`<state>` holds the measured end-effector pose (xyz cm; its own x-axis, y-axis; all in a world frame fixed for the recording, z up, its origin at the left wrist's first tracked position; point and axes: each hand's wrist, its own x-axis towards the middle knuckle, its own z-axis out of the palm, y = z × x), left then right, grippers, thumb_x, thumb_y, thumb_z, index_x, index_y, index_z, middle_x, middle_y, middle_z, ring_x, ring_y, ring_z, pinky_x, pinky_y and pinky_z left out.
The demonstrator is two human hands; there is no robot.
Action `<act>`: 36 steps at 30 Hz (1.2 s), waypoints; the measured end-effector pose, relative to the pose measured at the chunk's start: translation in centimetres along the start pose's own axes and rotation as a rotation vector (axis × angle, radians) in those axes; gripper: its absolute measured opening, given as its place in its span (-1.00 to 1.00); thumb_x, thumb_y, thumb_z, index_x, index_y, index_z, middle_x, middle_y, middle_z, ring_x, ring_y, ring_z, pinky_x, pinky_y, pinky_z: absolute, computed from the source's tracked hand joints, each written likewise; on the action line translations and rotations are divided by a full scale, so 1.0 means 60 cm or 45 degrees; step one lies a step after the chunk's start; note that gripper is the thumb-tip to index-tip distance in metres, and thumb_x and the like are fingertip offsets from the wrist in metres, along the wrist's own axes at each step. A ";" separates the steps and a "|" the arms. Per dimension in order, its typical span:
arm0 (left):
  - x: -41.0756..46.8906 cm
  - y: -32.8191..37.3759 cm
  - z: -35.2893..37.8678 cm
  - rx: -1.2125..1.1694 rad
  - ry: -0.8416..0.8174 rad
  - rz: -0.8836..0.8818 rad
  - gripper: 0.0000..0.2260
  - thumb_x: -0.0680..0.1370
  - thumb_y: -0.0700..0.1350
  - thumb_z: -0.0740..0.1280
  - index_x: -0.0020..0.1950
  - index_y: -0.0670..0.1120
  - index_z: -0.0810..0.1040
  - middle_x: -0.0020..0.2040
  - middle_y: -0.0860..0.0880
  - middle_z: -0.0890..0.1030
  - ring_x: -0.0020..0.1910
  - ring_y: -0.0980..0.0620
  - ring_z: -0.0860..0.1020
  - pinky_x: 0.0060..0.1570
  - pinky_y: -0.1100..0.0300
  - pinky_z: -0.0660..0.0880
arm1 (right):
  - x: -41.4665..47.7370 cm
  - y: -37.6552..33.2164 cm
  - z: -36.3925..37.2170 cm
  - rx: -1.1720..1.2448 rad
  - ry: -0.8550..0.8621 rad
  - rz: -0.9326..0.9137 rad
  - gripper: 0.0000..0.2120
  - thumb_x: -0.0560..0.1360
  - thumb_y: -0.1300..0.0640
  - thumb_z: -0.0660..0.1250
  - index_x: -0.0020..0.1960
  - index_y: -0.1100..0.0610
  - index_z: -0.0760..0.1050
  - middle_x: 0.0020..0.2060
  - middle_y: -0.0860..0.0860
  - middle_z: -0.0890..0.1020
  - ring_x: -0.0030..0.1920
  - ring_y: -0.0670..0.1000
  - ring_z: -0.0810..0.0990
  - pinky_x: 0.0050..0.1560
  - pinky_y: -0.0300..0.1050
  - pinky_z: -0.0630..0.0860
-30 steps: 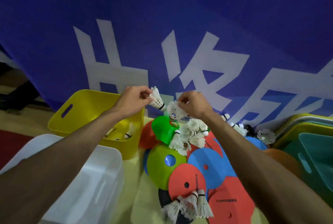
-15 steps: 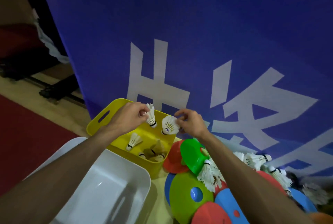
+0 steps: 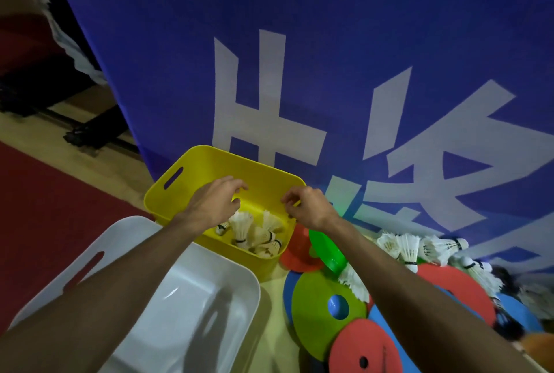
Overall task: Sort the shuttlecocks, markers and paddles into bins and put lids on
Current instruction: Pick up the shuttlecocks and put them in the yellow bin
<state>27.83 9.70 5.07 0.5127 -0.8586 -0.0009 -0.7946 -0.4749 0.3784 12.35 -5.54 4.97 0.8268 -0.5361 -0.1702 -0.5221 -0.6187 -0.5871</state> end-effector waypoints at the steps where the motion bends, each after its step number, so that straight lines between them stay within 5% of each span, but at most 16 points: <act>1: -0.003 0.008 0.001 -0.010 0.015 0.009 -0.71 0.55 -0.12 0.31 0.27 0.05 0.49 0.19 0.06 0.53 0.11 0.06 0.53 -0.07 0.20 0.48 | -0.006 0.003 -0.002 -0.017 -0.001 -0.002 -0.80 0.54 0.24 0.24 0.09 0.10 0.59 0.00 0.05 0.65 -0.10 0.03 0.65 -0.07 -0.13 0.57; 7: -0.031 0.088 0.008 -0.135 0.057 0.138 -0.72 0.53 -0.14 0.29 0.23 0.06 0.50 0.18 0.06 0.46 -0.01 0.02 0.55 0.02 0.03 0.52 | -0.063 0.025 -0.032 -0.029 0.058 0.038 -0.83 0.51 0.21 0.29 0.05 0.15 0.60 -0.01 0.06 0.68 0.02 0.04 0.62 0.05 -0.17 0.49; 16: -0.095 0.204 0.052 -0.225 -0.040 0.257 -0.77 0.52 -0.14 0.31 0.17 0.03 0.55 0.07 0.06 0.53 -0.02 0.06 0.54 -0.01 0.10 0.52 | -0.178 0.091 -0.079 -0.026 0.074 0.137 -0.80 0.50 0.16 0.35 0.12 0.14 0.53 0.01 0.08 0.65 0.03 0.06 0.59 0.01 -0.14 0.48; 23: -0.149 0.265 0.138 -0.330 -0.154 0.093 -0.80 0.44 -0.21 0.33 -0.01 -0.01 0.64 -0.01 -0.02 0.60 -0.04 -0.03 0.59 0.03 0.07 0.52 | -0.267 0.154 -0.057 -0.071 -0.023 0.230 -0.66 0.49 0.12 0.36 0.24 0.18 0.47 0.11 0.10 0.63 0.11 0.13 0.58 0.07 -0.13 0.44; 36: -0.277 0.282 0.301 -0.322 -0.594 -0.108 -0.74 0.50 -0.24 0.27 0.17 -0.10 0.52 0.04 -0.09 0.58 0.05 -0.10 0.54 0.02 0.07 0.48 | -0.417 0.255 0.099 -0.082 -0.400 0.311 -0.69 0.52 0.01 0.34 0.10 0.24 0.55 0.06 0.14 0.61 0.10 0.13 0.56 0.08 -0.08 0.45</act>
<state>0.00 12.47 -5.27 0.3269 -0.8414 -0.4304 -0.6240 -0.5342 0.5703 -15.06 1.82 -4.47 0.6954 -0.4762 -0.5382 -0.7149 -0.5350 -0.4503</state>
